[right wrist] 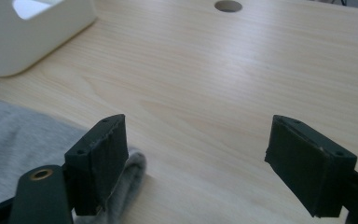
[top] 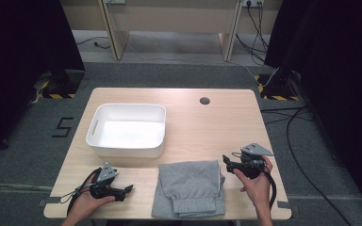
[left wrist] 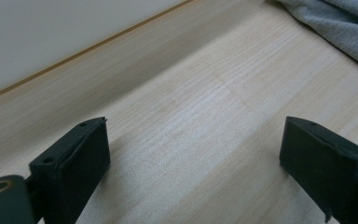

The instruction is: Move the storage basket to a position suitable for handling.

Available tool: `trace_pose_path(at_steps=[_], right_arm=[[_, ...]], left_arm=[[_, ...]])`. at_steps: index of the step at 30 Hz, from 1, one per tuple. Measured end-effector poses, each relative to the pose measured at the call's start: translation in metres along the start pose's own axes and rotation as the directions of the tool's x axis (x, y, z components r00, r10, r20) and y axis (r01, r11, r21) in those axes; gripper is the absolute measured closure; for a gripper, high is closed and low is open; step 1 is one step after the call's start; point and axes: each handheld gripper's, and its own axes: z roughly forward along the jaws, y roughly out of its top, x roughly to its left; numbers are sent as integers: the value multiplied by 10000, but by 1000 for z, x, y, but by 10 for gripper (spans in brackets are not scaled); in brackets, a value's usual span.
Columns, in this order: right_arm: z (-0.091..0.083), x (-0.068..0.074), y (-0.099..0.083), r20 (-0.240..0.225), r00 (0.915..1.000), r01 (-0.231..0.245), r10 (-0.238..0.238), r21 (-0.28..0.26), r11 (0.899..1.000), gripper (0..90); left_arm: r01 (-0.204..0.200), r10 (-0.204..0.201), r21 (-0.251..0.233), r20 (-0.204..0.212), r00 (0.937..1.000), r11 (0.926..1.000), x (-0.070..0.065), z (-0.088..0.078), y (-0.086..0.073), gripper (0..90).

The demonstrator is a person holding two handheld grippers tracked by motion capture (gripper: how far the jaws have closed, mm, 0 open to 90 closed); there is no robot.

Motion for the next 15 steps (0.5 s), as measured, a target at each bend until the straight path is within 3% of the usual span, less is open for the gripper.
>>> trace_pose_path(at_steps=[6, 15], right_arm=[[11, 20, 18, -549, 9977, 383, -389, -120, 9992, 231], [33, 55, 51, -1292, 9875, 833, -898, -550, 9950, 299]], left_arm=[[2, -2, 4, 2, 10000, 10000, 0, 0, 0, 77], [30, -30, -16, -10, 10000, 10000, 0, 0, 0, 78]])
